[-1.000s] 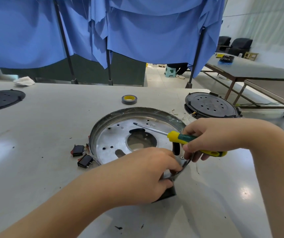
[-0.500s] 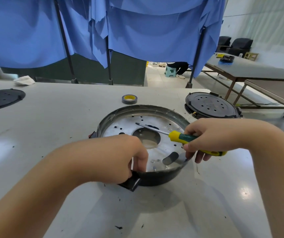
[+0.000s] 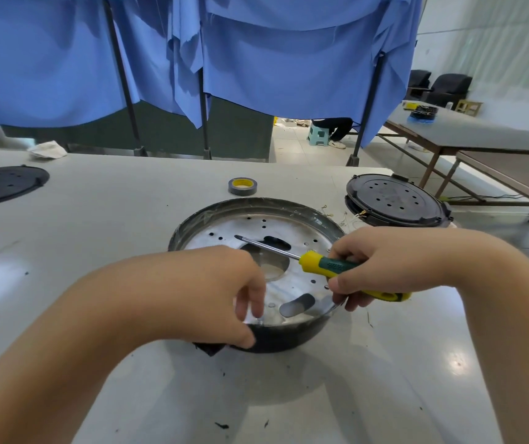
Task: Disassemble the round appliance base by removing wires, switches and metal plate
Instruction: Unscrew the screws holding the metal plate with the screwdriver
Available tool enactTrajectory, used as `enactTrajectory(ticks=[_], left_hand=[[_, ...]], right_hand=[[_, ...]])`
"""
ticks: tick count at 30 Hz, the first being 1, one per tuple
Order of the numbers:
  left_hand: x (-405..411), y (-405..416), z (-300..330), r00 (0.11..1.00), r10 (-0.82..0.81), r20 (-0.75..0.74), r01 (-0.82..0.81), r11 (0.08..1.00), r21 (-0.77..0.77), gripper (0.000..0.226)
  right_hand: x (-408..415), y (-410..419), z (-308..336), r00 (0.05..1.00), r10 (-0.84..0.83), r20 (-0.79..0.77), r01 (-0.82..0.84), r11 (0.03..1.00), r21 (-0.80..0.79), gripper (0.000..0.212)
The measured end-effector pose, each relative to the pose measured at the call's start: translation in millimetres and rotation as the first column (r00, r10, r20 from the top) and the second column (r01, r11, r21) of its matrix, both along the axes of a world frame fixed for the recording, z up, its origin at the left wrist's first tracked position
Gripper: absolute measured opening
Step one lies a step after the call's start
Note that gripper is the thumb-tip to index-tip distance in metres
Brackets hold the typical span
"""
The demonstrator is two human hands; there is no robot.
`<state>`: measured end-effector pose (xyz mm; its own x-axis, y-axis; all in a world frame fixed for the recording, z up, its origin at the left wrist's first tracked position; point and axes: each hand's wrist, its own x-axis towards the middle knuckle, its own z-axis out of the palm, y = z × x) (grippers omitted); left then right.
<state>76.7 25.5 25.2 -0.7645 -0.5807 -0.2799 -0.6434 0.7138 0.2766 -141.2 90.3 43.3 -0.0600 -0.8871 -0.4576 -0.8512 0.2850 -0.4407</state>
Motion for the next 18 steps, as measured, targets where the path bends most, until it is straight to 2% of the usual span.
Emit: enactTrajectory(ticks=[4,10,18], left_hand=[[-12.2,8.7,-3.9,0.993,-0.061,-0.096,0.067,0.996,0.058,0.019],[-16.0,4.2,-10.9,0.993,-0.086,-0.077,0.090,0.994,0.055,0.004],[-5.2,-8.7,-5.3,0.997,-0.050,-0.064,0.060,0.984,0.170,0.007]], right_hand=[[1.7,0.0,0.3,1.000,-0.001,-0.011,0.001,1.000,0.002,0.015],[3.2,2.1,2.2,1.000,0.009,0.019,-0.009,1.000,0.013,0.011],[9.7,3.4,4.8,0.998,0.056,0.017,-0.057,0.998,0.039,0.013]])
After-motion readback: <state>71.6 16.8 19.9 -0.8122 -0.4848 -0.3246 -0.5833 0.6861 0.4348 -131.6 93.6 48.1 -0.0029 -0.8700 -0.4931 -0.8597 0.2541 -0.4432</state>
